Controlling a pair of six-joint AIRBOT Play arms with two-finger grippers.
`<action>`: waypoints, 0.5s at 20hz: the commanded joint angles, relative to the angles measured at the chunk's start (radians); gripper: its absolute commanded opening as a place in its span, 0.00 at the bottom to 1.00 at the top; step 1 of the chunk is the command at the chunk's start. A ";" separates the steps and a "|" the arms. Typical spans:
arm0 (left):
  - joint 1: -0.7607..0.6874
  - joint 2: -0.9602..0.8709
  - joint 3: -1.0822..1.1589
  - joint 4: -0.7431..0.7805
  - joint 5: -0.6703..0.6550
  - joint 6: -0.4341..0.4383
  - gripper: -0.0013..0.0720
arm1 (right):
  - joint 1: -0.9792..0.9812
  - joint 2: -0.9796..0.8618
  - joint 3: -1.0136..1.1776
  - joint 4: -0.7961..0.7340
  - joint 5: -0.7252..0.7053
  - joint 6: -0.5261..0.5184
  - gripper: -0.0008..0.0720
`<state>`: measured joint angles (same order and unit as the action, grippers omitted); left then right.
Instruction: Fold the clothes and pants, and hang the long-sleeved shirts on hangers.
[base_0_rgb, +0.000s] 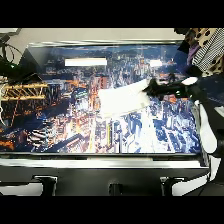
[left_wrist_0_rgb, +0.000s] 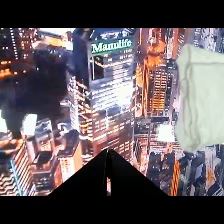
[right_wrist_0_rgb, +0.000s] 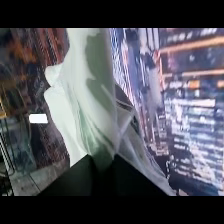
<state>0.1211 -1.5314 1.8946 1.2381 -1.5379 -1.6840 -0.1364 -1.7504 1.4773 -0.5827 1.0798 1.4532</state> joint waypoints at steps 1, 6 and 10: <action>0.000 0.000 0.000 0.000 0.000 0.000 0.04 | -0.105 0.001 0.084 0.003 -0.040 0.066 0.06; 0.000 0.000 0.000 0.001 0.000 0.020 0.04 | -0.263 0.003 0.151 -0.006 -0.124 0.082 0.06; 0.000 0.000 0.000 0.001 0.000 0.019 0.04 | -0.375 0.018 0.156 -0.037 -0.179 0.145 0.06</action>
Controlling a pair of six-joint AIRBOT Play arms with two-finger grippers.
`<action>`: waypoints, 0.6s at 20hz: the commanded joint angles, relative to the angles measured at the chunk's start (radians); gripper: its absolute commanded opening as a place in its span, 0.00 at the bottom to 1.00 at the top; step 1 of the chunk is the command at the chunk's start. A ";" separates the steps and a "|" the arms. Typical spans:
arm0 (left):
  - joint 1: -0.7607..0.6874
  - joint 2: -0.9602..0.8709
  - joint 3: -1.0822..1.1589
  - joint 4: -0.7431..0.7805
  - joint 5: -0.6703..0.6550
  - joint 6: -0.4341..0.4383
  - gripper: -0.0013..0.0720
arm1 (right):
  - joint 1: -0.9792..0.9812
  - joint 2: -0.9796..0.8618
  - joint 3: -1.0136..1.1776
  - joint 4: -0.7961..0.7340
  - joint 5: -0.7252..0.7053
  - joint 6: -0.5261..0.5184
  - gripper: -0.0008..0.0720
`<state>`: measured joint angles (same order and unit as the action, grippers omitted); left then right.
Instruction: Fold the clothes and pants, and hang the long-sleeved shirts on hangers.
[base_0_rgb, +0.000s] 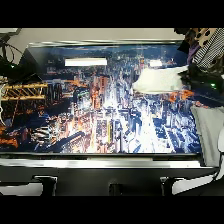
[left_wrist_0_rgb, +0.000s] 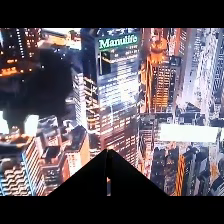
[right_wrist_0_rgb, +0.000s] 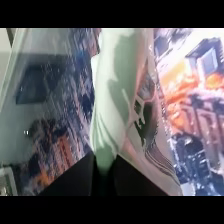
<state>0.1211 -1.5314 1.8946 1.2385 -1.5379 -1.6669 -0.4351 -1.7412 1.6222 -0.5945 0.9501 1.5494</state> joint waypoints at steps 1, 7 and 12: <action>0.000 0.000 0.000 0.000 0.000 0.002 0.04 | -0.100 0.017 0.011 -0.058 -0.053 0.098 0.06; 0.000 0.000 0.000 0.000 0.000 0.003 0.04 | -0.195 0.119 0.011 -0.391 -0.024 0.439 0.06; 0.000 0.000 0.000 0.000 0.000 0.002 0.04 | -0.215 0.211 0.011 -0.708 0.067 0.671 0.06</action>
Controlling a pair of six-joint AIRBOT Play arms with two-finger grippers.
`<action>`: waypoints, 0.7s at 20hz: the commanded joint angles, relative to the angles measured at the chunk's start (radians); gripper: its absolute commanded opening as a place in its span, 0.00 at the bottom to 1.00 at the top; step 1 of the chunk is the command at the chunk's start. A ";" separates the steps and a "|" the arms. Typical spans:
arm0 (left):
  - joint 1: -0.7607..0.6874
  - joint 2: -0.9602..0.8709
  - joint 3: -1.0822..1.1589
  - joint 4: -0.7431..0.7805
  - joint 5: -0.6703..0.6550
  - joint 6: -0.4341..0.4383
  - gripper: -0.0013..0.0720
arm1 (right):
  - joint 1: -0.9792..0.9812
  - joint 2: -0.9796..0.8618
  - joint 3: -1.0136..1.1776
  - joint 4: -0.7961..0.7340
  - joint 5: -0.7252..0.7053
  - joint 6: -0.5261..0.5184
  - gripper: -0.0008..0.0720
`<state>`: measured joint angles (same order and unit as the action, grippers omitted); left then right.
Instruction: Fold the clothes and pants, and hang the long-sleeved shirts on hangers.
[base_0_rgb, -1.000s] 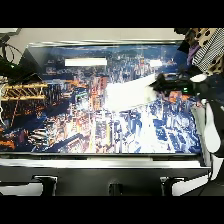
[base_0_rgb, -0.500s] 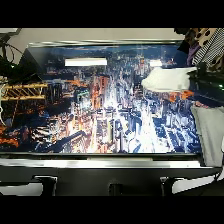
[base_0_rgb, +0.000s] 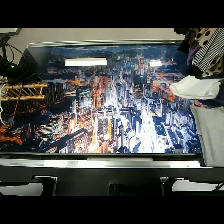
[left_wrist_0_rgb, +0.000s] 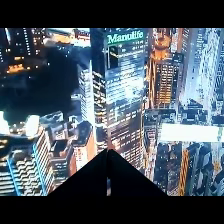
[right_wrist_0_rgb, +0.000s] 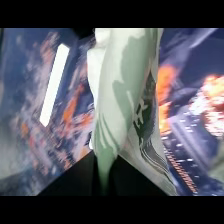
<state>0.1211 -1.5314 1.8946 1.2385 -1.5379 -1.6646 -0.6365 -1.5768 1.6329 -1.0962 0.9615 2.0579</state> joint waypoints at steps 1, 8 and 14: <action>0.000 0.000 0.000 0.000 0.000 0.000 0.04 | -0.013 0.060 0.001 -0.245 0.083 0.198 0.06; 0.000 0.000 0.000 0.000 -0.027 0.019 0.04 | -0.013 0.149 0.001 -0.385 0.214 0.325 0.06; 0.000 0.000 0.000 0.000 -0.044 0.019 0.04 | -0.014 0.208 0.001 -0.523 0.345 0.337 0.06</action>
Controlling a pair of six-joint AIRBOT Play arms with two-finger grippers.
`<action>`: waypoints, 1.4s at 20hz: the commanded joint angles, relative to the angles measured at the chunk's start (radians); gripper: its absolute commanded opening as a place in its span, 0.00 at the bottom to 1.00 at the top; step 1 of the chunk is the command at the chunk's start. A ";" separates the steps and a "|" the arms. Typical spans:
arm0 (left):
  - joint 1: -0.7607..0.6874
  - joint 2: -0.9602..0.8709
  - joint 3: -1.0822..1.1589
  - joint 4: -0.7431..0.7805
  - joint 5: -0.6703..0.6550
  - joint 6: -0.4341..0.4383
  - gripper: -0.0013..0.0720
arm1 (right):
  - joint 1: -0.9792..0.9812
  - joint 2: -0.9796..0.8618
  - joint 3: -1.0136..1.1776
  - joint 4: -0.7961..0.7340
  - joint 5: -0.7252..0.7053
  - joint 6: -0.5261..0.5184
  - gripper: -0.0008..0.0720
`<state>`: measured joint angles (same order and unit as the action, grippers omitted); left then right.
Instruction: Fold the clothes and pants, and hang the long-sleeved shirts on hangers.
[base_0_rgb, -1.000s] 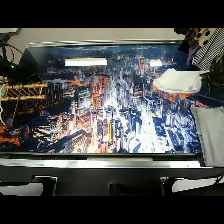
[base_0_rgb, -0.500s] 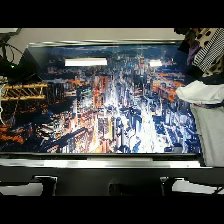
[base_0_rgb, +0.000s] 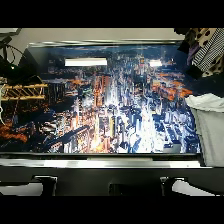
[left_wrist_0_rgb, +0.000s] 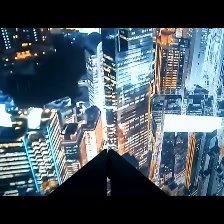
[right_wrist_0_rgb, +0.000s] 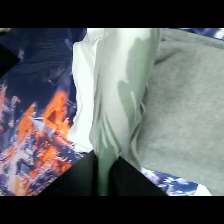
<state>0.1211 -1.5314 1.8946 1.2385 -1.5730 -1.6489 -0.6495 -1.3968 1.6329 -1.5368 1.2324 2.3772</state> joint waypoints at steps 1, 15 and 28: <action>0.000 0.000 0.000 0.000 -0.009 0.003 0.04 | -0.001 0.040 0.001 -0.102 0.090 0.017 0.06; 0.000 0.000 0.000 0.000 -0.010 0.026 0.04 | -0.003 0.077 -0.342 -0.476 0.217 -0.122 0.06; 0.000 0.000 0.000 0.000 -0.010 0.026 0.04 | -0.003 0.079 -0.482 -0.573 0.238 -0.167 0.06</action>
<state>0.1211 -1.5314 1.8946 1.2385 -1.5829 -1.6230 -0.6514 -1.3186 1.1816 -2.1006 1.4719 2.2135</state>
